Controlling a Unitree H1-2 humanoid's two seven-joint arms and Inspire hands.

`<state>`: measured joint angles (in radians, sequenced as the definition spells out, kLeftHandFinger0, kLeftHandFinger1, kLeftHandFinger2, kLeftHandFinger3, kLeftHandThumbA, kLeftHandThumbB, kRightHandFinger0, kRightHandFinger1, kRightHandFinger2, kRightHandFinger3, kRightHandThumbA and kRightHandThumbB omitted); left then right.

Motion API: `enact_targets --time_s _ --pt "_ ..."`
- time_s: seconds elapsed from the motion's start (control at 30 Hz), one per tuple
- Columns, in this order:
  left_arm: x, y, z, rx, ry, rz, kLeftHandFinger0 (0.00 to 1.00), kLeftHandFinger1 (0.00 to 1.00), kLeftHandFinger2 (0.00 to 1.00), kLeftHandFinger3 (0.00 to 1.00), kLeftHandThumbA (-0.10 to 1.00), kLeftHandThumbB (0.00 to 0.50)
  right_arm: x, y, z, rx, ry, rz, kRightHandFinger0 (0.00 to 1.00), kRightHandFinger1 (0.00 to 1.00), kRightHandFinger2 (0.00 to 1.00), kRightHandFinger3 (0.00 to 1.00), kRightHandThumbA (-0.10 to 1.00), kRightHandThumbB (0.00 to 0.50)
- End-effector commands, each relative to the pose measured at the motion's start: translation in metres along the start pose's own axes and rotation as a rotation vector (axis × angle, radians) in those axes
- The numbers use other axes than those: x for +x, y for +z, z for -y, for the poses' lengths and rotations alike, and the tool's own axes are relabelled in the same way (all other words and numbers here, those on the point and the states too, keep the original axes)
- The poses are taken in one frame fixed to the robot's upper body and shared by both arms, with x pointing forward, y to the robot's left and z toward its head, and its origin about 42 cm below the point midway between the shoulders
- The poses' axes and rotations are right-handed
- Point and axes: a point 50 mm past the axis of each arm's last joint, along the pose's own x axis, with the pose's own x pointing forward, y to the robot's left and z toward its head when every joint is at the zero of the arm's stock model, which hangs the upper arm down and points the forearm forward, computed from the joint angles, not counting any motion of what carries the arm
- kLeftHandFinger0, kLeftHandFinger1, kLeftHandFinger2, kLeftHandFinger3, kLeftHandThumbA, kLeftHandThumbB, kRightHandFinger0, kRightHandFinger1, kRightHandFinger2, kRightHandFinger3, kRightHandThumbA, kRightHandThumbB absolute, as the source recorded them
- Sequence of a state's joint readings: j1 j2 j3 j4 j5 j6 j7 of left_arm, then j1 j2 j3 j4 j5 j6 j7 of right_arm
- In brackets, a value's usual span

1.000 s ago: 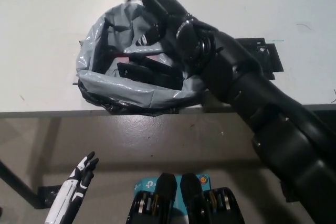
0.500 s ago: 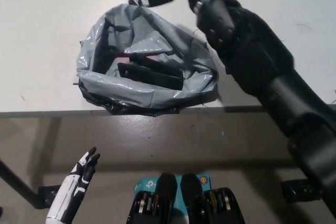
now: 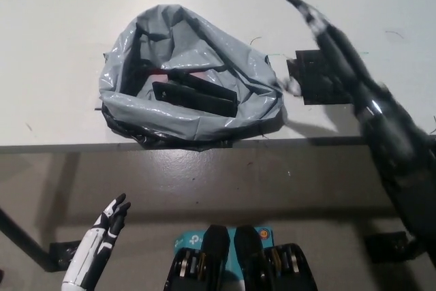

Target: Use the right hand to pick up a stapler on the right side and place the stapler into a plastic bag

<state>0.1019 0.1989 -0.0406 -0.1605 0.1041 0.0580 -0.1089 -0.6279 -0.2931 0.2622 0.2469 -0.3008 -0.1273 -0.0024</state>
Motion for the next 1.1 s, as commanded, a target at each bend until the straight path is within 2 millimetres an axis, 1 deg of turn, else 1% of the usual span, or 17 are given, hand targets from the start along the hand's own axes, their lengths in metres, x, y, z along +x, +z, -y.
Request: enact_targets --time_s 0.0,0.07,0.1,0.13,0.17,0.2,0.23,0.27,0.33,0.37,0.4,0.47,0.53,0.63,0.8,0.93,1.07 --pt "0.018 0.025 -0.006 -0.045 -0.011 0.107 1.00 1.00 1.00 1.00 1.00 0.028 -0.176 0.159 0.102 0.037 -0.426 0.605 1.00 1.00 1.00 1.00 1.00 0.319" --pt "0.021 0.027 -0.006 -0.036 -0.016 0.111 1.00 1.00 1.00 1.00 1.00 0.034 -0.197 0.169 0.082 0.086 -0.424 0.599 1.00 1.00 1.00 1.00 0.99 0.368" --pt "0.023 0.028 -0.007 -0.037 -0.020 0.119 1.00 1.00 1.00 1.00 1.00 0.031 -0.208 0.173 0.067 0.131 -0.404 0.590 1.00 1.00 1.00 1.00 0.91 0.390" --pt "0.024 0.028 -0.007 -0.038 -0.022 0.121 1.00 1.00 1.00 1.00 1.00 0.032 -0.211 0.173 0.064 0.141 -0.400 0.587 1.00 1.00 1.00 1.00 0.91 0.391" --pt "0.023 0.027 -0.005 -0.041 -0.026 0.118 1.00 1.00 1.00 1.00 1.00 0.033 -0.216 0.168 0.049 0.144 -0.402 0.558 1.00 1.00 1.00 1.00 1.00 0.339" --pt "0.022 0.026 -0.004 -0.042 -0.027 0.116 1.00 1.00 1.00 1.00 1.00 0.033 -0.219 0.164 0.040 0.142 -0.407 0.535 1.00 1.00 1.00 1.00 1.00 0.328" --pt "0.023 0.027 -0.004 -0.039 -0.028 0.117 1.00 1.00 1.00 1.00 1.00 0.034 -0.216 0.152 0.027 0.173 -0.422 0.493 1.00 1.00 1.00 1.00 1.00 0.273" --pt "0.023 0.026 -0.004 -0.037 -0.029 0.119 1.00 1.00 1.00 1.00 1.00 0.034 -0.212 0.136 0.017 0.204 -0.403 0.443 1.00 1.00 1.00 1.00 1.00 0.260" --pt "0.020 0.023 -0.004 -0.031 -0.027 0.117 1.00 1.00 1.00 1.00 1.00 0.035 -0.206 0.107 -0.001 0.264 -0.340 0.314 1.00 1.00 1.00 1.00 1.00 0.313" --pt "0.019 0.023 -0.004 -0.031 -0.028 0.118 1.00 1.00 1.00 1.00 1.00 0.032 -0.204 0.095 -0.009 0.283 -0.321 0.284 1.00 1.00 1.00 1.00 1.00 0.274" --pt "0.019 0.023 -0.004 -0.031 -0.030 0.119 1.00 1.00 1.00 1.00 1.00 0.032 -0.203 0.088 -0.013 0.291 -0.316 0.271 1.00 1.00 1.00 1.00 1.00 0.273" --pt "0.019 0.024 -0.003 -0.037 -0.026 0.119 1.00 1.00 1.00 1.00 1.00 0.049 -0.193 0.060 -0.034 0.285 -0.281 0.163 1.00 1.00 1.00 1.00 1.00 0.284" --pt "0.020 0.026 -0.003 -0.037 -0.022 0.120 1.00 1.00 1.00 1.00 1.00 0.047 -0.176 0.026 -0.062 0.374 -0.231 0.034 1.00 1.00 1.00 1.00 1.00 0.334" --pt "0.020 0.027 -0.003 -0.042 -0.024 0.129 1.00 1.00 1.00 1.00 1.00 0.043 -0.170 0.004 -0.080 0.393 -0.206 -0.055 1.00 1.00 1.00 1.00 1.00 0.342" --pt "0.022 0.030 -0.003 -0.054 -0.034 0.131 1.00 1.00 1.00 1.00 1.00 0.027 -0.176 -0.029 -0.109 0.490 -0.184 -0.169 1.00 1.00 1.00 1.00 0.94 0.243" --pt "0.029 0.033 -0.010 -0.041 -0.021 0.136 1.00 1.00 1.00 1.00 1.00 0.045 -0.179 -0.041 -0.119 0.525 -0.196 -0.227 1.00 1.00 1.00 1.00 0.97 0.253" --pt "0.028 0.031 -0.012 -0.042 -0.013 0.141 1.00 1.00 1.00 1.00 1.00 0.018 -0.183 -0.043 -0.122 0.549 -0.197 -0.225 1.00 1.00 1.00 1.00 0.96 0.224"
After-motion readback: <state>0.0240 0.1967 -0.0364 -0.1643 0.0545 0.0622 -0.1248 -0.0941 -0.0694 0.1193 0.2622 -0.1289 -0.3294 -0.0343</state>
